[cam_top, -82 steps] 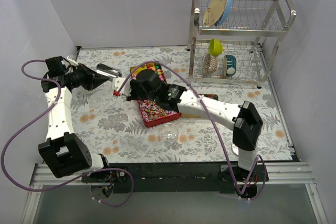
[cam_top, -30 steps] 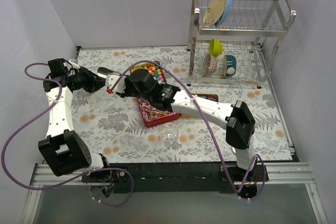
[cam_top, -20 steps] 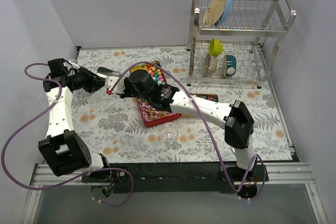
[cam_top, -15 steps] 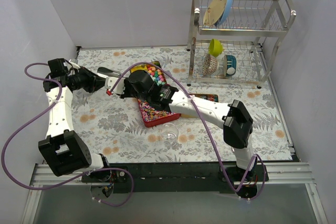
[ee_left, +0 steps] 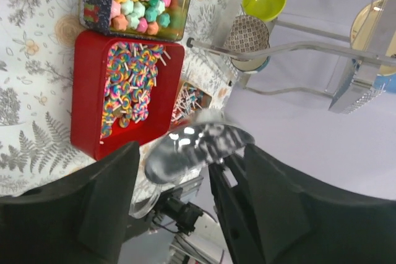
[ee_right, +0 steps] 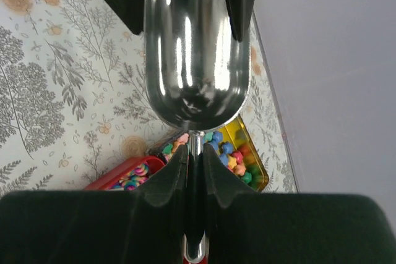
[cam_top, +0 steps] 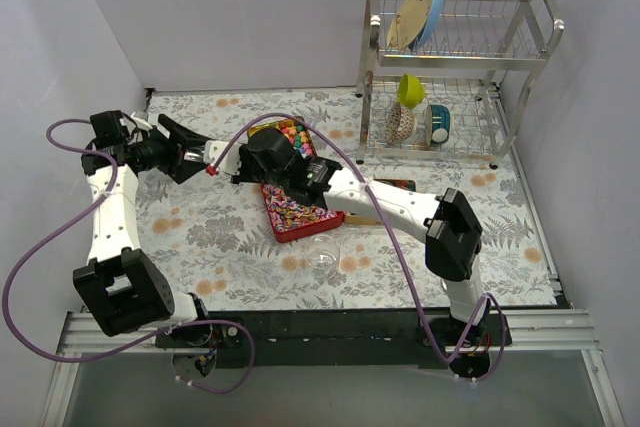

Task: Pack the candies
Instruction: Pick up the spatula from the center of the board, then scoop the fake candies from the storage box.

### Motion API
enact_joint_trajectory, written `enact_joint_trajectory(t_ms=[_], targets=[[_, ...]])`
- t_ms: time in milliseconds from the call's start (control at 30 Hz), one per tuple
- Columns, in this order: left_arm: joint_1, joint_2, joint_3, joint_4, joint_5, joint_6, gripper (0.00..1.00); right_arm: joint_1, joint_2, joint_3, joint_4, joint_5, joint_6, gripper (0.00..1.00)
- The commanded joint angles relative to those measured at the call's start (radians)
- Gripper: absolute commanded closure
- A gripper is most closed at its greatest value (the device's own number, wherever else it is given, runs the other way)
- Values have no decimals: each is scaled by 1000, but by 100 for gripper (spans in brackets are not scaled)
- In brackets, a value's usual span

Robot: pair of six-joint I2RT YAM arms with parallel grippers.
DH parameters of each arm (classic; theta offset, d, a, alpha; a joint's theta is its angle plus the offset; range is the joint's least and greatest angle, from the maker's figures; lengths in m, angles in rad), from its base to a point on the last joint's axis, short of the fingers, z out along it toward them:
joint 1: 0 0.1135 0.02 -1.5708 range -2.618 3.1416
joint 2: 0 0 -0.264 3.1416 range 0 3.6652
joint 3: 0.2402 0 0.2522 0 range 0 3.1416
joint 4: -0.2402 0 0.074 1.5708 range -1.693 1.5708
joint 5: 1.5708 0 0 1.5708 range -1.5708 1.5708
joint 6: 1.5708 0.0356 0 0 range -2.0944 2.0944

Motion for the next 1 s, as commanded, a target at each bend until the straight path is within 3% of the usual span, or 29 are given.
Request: enact_joint_trajectory(t_ms=[0,133,267,367,433,600,667,733,833,867,967], targets=[[5,2,60,58,65,31,25,-63,-75,66,-94,-141,97,99],[5,14,117,81,132,69,14,-147,-117,87,-257,-246,139,99],[3,36,174,50,128,221,13,-285,-167,153,-464,-329,115,99],[-10,36,148,79,132,364,15,-377,-216,201,-665,-357,-12,99],[-53,45,131,87,128,471,18,-423,-245,205,-774,-380,-83,99],[-294,80,85,147,59,609,27,-623,-341,141,-1024,-423,-278,99],[-383,92,52,195,36,639,35,-699,-359,127,-1095,-434,-338,99],[-399,122,31,229,12,643,44,-742,-362,125,-1202,-432,-442,99],[-402,186,27,249,-1,658,65,-793,-409,19,-1218,-350,-587,99],[-402,198,27,251,2,663,79,-805,-452,-65,-1218,-330,-626,99],[-417,241,11,272,10,651,95,-816,-508,-173,-1218,-270,-712,99]])
